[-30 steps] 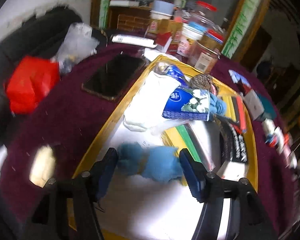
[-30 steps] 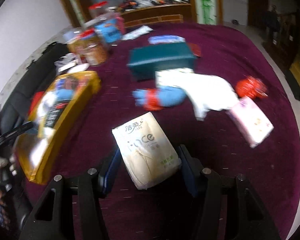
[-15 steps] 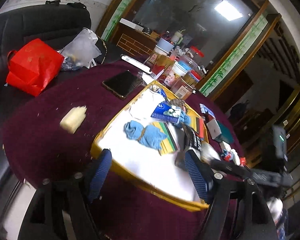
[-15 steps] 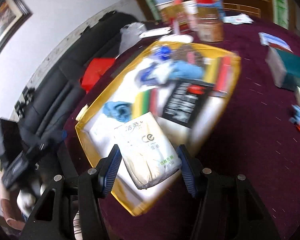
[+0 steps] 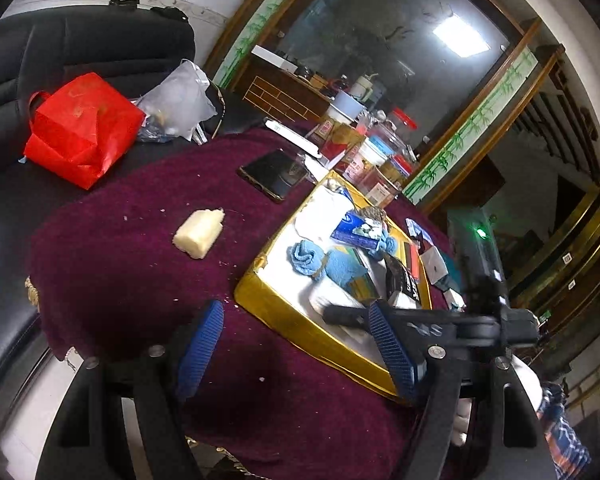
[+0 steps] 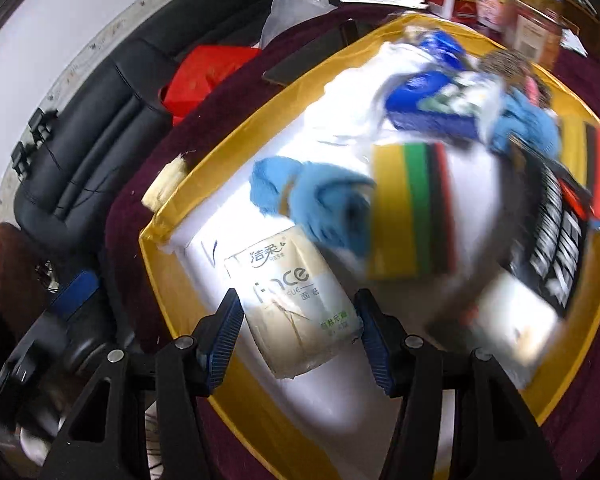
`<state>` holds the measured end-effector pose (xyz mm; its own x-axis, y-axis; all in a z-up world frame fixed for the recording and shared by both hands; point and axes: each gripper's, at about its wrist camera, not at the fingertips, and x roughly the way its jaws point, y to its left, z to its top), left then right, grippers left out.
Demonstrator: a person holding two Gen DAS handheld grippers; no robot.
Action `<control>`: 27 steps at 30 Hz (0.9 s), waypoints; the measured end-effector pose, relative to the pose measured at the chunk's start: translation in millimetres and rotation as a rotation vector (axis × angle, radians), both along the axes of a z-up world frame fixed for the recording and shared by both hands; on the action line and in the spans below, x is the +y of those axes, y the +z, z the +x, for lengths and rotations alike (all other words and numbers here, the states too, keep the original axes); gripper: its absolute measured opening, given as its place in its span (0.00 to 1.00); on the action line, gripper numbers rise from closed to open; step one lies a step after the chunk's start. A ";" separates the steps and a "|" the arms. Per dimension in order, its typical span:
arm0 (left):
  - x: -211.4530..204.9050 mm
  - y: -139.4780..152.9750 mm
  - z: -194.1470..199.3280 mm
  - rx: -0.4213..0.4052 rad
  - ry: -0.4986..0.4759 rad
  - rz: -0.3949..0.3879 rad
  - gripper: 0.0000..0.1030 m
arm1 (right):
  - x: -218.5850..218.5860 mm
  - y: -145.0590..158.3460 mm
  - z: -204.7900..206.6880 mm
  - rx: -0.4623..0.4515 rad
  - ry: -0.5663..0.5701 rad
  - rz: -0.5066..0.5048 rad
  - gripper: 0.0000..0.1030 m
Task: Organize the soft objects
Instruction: 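Release the towel and tissue pack in the tray and return both grippers to the table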
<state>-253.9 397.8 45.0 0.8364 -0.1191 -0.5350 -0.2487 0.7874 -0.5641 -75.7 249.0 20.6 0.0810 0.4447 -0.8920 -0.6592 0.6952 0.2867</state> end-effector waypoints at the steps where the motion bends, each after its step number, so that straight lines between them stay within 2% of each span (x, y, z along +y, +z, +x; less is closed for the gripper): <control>1: 0.8 0.3 -1.9 -0.001 0.005 0.002 0.76 | 6.9 -1.7 1.6 -0.004 0.004 -0.010 0.55; 6: 4.4 -0.5 -5.0 0.006 0.021 -0.002 0.76 | 40.4 -3.0 11.3 -0.055 0.029 -0.030 0.57; 8: 4.2 -1.5 -4.7 0.012 0.022 -0.008 0.76 | 52.2 -3.4 13.3 -0.104 0.037 -0.041 0.63; 10: 3.3 -1.4 -4.4 0.015 0.020 -0.009 0.76 | 57.9 -4.2 14.8 -0.130 0.037 -0.037 0.65; 15: -1.3 2.7 -5.1 0.015 0.012 -0.006 0.76 | 37.1 14.7 15.4 -0.072 0.019 0.073 0.71; 17: -6.5 6.0 -5.1 0.008 -0.002 -0.001 0.76 | 14.9 30.8 13.9 -0.087 -0.003 0.119 0.75; 20: -19.2 12.7 -4.7 -0.010 -0.038 0.008 0.76 | -27.1 44.8 10.6 -0.117 -0.047 0.154 0.75; 23: -36.0 18.2 -0.2 -0.026 -0.087 0.014 0.76 | -88.3 47.1 6.8 -0.147 -0.131 0.156 0.75; 27: -75.4 27.8 10.0 -0.048 -0.204 0.048 0.76 | -203.7 39.2 8.4 -0.174 -0.328 0.123 0.75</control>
<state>-243.9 322.4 72.9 0.8223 -0.2641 -0.5041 -0.0548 0.8449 -0.5321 -67.4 45.3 59.8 0.3818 0.4730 -0.7940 -0.4534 0.8445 0.2851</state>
